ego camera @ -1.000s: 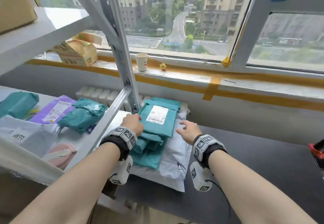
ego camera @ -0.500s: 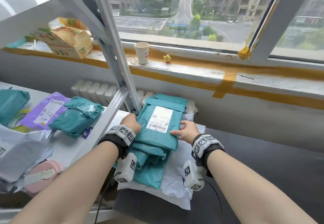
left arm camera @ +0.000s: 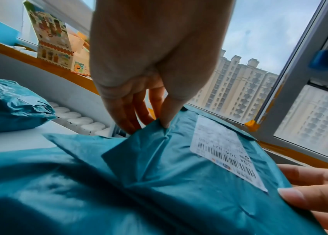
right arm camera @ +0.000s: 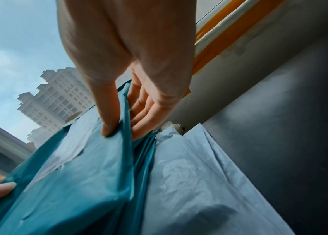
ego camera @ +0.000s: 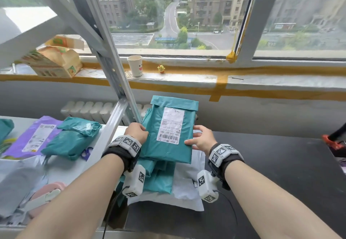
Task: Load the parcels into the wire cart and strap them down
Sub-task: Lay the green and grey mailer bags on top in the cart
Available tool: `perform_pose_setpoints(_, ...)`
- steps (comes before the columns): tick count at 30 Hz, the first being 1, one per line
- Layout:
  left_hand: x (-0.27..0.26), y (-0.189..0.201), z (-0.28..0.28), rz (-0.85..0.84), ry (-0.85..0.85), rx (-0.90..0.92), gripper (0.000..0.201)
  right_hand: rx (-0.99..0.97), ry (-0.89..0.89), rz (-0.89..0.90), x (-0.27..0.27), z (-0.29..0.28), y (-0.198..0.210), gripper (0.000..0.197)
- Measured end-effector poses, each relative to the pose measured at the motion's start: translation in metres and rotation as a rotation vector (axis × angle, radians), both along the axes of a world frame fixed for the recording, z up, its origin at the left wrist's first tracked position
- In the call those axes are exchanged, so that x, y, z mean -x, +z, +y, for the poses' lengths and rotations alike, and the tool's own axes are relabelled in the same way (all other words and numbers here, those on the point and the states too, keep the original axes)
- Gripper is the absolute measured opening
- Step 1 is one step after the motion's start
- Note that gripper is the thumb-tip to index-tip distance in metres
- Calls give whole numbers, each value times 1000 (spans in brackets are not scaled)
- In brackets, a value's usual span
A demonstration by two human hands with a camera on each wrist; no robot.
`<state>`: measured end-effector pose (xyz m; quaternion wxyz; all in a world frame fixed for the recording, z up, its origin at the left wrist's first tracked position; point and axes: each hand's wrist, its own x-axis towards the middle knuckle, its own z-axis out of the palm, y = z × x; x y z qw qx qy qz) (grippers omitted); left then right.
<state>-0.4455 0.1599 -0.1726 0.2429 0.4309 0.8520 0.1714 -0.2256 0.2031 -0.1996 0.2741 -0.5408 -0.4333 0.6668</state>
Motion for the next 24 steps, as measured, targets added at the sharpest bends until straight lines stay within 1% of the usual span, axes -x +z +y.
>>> perform_pose_setpoints(4,-22,3,-10,-15,-105,-80,17,-56,-129,-9,-25,-31,3,60)
perform_pose_setpoints(7,-49,2,-13,-65,-196,-87,19,-100,-249,-27,-54,-54,1,64)
perform_pose_setpoints(9,-72,0,-15,-101,-256,-86,22,-111,-312,-38,-77,-72,0,66)
perform_pose_setpoints(12,-120,-2,-17,-161,-387,-95,22,-122,-422,-67,-124,-100,-1,66)
perform_pose_setpoints(15,-178,-5,-19,-228,-539,-85,17,-130,-555,-110,-181,-131,-2,63)
perform_pose_setpoints(19,-272,-6,-19,-318,-663,-42,10,-129,-732,-161,-264,-168,-4,64)
perform_pose_setpoints(20,-298,-5,-20,-354,-685,-20,13,-126,-767,-170,-286,-175,-5,64)
perform_pose_setpoints(23,-380,-4,-24,-443,-778,58,39,-117,-869,-195,-356,-194,-13,67)
perform_pose_setpoints(24,-405,-2,-26,-464,-814,84,43,-112,-892,-197,-377,-200,-17,67)
